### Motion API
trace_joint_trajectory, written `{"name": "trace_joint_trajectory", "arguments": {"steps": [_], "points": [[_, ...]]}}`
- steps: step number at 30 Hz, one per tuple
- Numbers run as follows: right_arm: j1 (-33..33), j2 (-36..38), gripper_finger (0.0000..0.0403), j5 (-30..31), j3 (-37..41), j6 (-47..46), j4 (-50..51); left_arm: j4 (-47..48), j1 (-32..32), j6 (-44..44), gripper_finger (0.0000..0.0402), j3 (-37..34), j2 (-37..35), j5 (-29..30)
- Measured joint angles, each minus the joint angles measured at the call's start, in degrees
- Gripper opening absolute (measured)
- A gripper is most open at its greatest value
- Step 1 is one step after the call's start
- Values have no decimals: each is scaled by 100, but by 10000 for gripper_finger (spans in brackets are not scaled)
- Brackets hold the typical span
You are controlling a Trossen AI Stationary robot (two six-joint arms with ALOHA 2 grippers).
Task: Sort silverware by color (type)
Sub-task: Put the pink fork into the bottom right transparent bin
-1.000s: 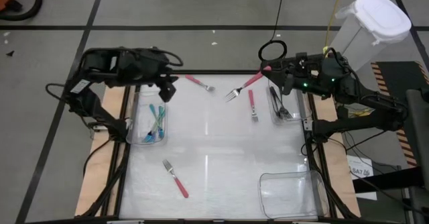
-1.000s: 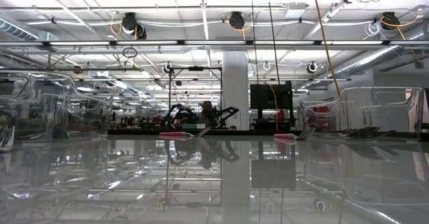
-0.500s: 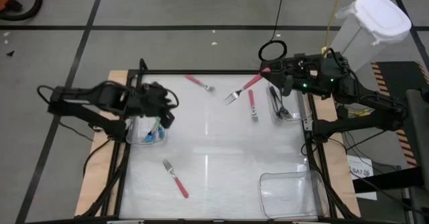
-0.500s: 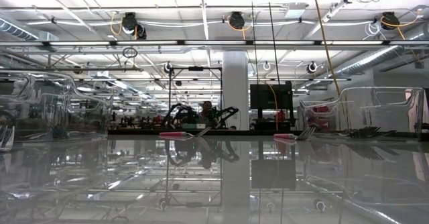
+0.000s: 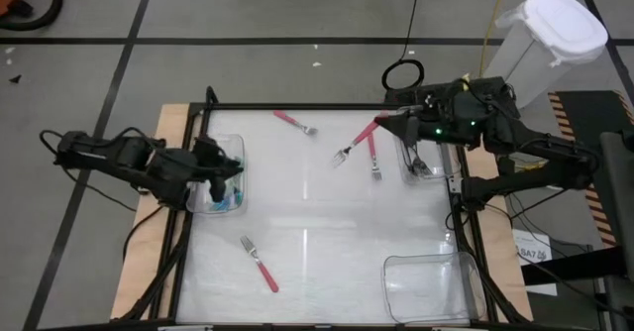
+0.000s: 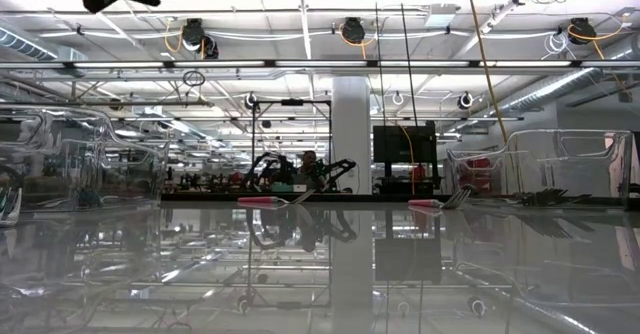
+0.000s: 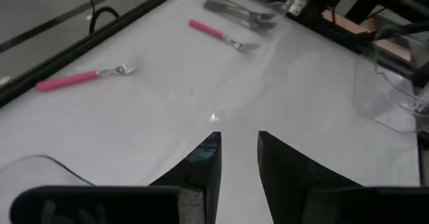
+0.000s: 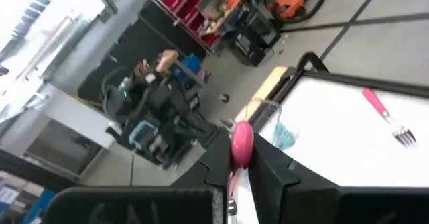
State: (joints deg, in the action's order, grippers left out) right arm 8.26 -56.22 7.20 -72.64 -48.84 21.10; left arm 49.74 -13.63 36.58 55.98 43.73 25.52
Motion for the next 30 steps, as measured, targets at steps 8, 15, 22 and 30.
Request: {"name": "trace_joint_trajectory", "arguments": {"steps": [8, 15, 22, 30], "points": [[-405, 38, 27, -2, 0, -52, 887, -11, 0, -1110, 97, 561, -25, -2], [-727, 50, 27, 3, 0, -318, 1362, -13, 4, -1575, 97, 908, -9, -2], [-938, 50, 36, 5, 0, -409, 1351, -29, 4, -1520, 97, 1158, 14, -2], [-1070, 78, 28, -14, 0, -273, 1427, -26, 4, -1512, 97, 1212, 14, -2]]}}
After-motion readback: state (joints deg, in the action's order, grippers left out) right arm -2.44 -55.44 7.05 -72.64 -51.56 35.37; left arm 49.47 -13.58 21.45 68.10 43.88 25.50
